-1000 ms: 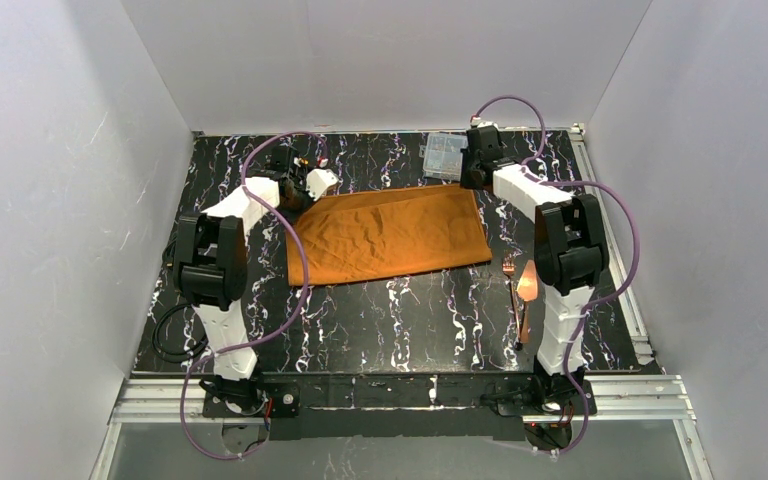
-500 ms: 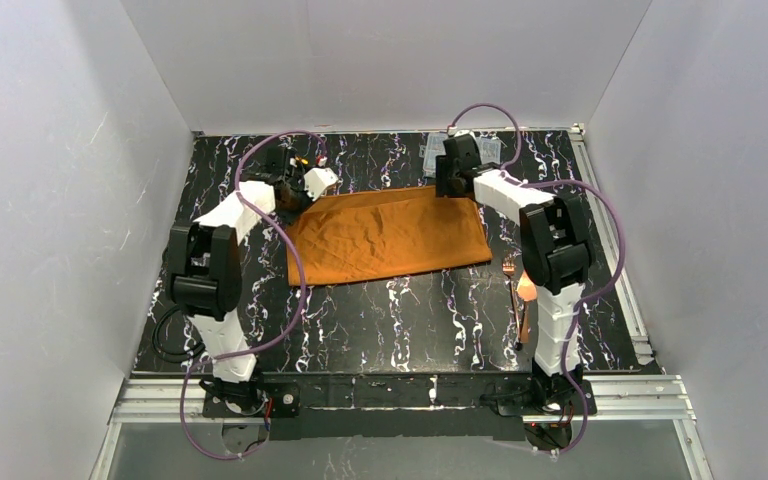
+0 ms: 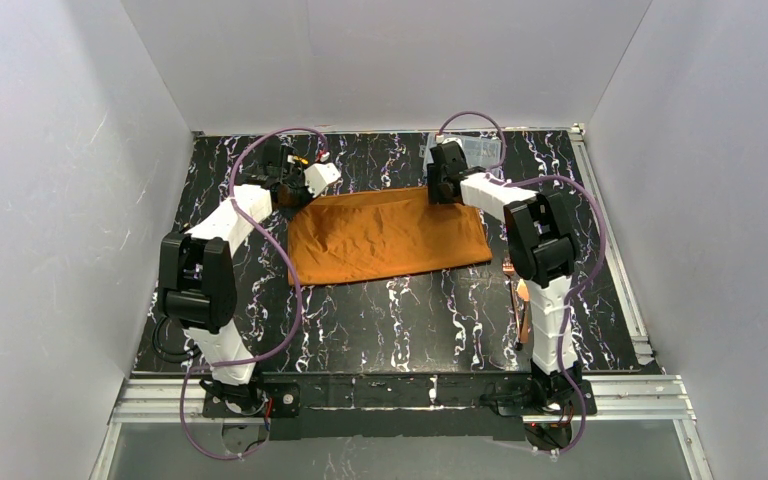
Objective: Fold the napkin into a case and place the utensils inside
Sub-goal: Fold and flatten the napkin at the center of the board.
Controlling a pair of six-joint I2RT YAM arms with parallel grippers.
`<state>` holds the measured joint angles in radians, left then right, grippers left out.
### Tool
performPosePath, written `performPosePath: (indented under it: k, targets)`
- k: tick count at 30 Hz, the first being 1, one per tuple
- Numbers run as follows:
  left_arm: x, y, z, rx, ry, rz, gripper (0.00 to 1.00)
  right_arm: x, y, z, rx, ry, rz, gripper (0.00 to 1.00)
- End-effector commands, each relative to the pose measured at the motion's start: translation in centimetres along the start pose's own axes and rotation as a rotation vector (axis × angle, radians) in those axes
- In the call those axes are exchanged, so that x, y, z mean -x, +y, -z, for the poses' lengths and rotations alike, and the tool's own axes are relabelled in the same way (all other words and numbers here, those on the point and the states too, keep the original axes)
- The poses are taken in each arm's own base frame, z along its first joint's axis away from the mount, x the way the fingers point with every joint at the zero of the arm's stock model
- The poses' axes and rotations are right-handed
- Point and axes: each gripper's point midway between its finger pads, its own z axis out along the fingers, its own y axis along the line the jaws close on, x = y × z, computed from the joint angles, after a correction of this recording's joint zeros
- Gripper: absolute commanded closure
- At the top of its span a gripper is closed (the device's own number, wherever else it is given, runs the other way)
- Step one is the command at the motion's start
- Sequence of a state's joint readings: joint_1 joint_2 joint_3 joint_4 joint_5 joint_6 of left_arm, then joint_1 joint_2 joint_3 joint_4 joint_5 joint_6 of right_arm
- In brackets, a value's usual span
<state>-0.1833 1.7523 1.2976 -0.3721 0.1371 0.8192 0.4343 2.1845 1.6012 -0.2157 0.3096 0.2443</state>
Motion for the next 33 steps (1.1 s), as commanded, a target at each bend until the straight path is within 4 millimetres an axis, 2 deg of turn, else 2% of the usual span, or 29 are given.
performPosePath:
  k: [1,5,9,13,18,25,29,33]
  targets:
    - [0.1,-0.3,0.3,-0.005,-0.002,-0.011,1.0,1.2,-0.4,-0.4,-0.029,-0.026,0.016,0.45]
    - [0.0,-0.3,0.2,-0.008,0.003,-0.011,1.0,1.3,-0.4,-0.6,-0.031,-0.028,0.014,0.54]
    - [-0.2,-0.3,0.0,-0.009,0.012,-0.01,1.0,1.9,-0.5,-0.2,-0.035,-0.045,0.008,0.76]
    - [-0.2,-0.2,-0.3,-0.005,0.019,0.006,1.0,2.3,-0.9,0.2,-0.05,-0.061,0.008,0.91]
    - [0.2,0.6,-0.5,0.027,0.011,0.033,1.0,3.6,-1.3,1.3,-0.065,-0.103,0.002,0.98]
    - [0.8,1.9,-0.8,0.091,-0.013,0.058,1.0,5.3,-3.1,2.4,-0.109,-0.148,-0.027,0.99]
    - [1.3,2.9,-1.3,0.135,-0.03,0.066,1.0,5.5,-5.0,2.6,-0.129,-0.143,-0.082,0.99]
    - [1.8,3.5,-1.5,0.162,-0.047,0.072,1.0,5.1,-5.5,2.7,-0.119,-0.133,-0.092,0.99]
